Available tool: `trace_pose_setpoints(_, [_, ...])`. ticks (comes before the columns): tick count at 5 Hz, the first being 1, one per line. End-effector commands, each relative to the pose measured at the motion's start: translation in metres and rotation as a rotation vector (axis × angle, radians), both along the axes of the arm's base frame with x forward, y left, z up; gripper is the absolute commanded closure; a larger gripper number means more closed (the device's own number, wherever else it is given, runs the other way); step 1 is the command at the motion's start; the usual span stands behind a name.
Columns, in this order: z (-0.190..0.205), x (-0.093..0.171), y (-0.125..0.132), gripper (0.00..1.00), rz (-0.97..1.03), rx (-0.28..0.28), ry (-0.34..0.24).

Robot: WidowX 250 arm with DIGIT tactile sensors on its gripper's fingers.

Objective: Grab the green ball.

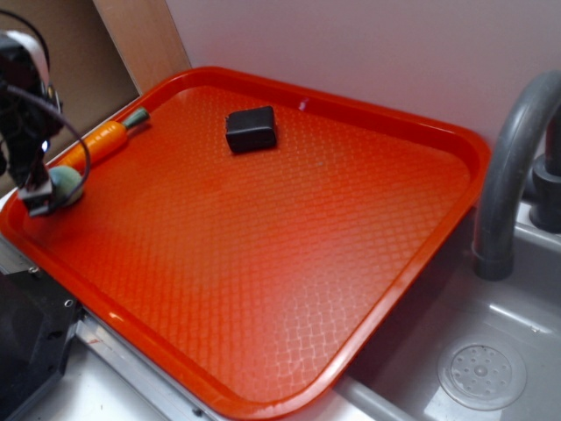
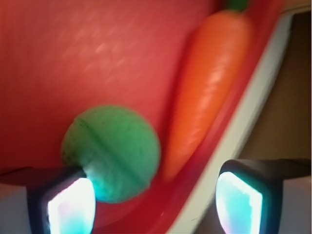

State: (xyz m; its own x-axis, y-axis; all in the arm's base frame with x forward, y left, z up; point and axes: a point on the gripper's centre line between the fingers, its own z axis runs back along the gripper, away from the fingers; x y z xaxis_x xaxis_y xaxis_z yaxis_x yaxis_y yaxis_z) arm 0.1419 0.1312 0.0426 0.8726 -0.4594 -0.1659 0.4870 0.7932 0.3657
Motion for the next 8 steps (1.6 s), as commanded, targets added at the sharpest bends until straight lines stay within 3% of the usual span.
trace_pose_setpoints(1, [0.014,0.006,-0.007,0.76,-0.013,-0.055,-0.027])
trace_pose_setpoints(2, [0.016,0.007,-0.012,1.0,0.014,-0.111,-0.019])
trace_pose_setpoints(3, [0.022,0.009,-0.021,1.0,0.009,-0.158,-0.014])
trace_pose_setpoints(6, [0.019,0.008,-0.028,1.0,-0.002,-0.154,0.0])
trace_pose_setpoints(8, [0.021,0.01,-0.038,1.0,0.019,-0.183,0.026])
